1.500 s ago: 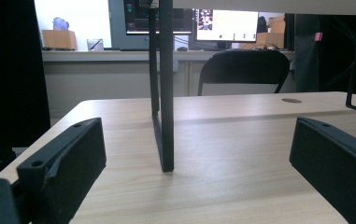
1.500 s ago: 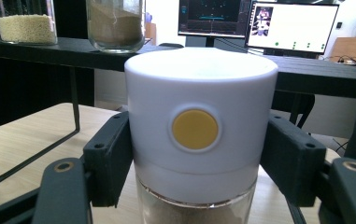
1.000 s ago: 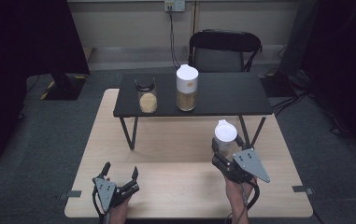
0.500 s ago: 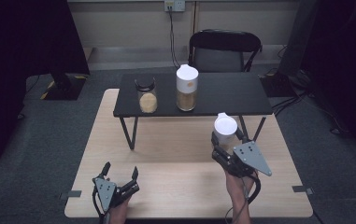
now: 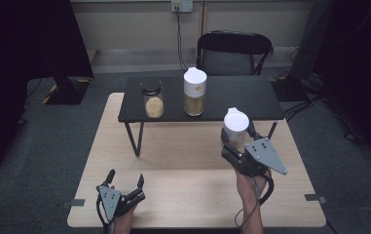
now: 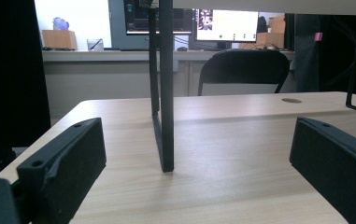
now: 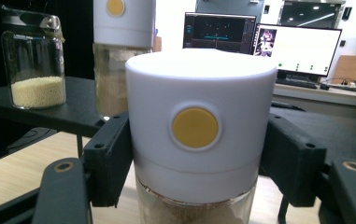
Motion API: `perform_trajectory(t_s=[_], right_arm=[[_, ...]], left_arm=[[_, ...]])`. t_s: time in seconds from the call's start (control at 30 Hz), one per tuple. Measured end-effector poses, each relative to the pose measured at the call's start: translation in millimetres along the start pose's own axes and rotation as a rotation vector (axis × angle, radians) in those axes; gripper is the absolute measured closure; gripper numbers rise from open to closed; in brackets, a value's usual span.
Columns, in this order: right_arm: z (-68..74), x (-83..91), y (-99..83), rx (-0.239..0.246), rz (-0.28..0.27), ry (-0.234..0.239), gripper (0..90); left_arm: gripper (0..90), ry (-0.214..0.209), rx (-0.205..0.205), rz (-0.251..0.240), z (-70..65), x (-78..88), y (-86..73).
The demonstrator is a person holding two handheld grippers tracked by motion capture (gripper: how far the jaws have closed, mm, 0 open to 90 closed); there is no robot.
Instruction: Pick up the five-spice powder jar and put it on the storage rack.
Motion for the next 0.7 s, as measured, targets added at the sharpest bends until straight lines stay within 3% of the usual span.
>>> perform_trajectory(t_s=[0.7], right_arm=[[-7.1,-16.1,29.8,-0.006,-0.009,0.018,29.8]], left_arm=[[3.2,-0.001,0.001,-0.001,-0.1,-0.1,0.0]])
Point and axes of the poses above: each handheld gripper's, and its own axes: x roughly backward along the jaws, y roughly out of its top, z roughly to its left, the point moved 6 cm from there along -x, roughly forward along the jaws, and after that the axes turned 3 degrees about z, right-handed, at the moved point
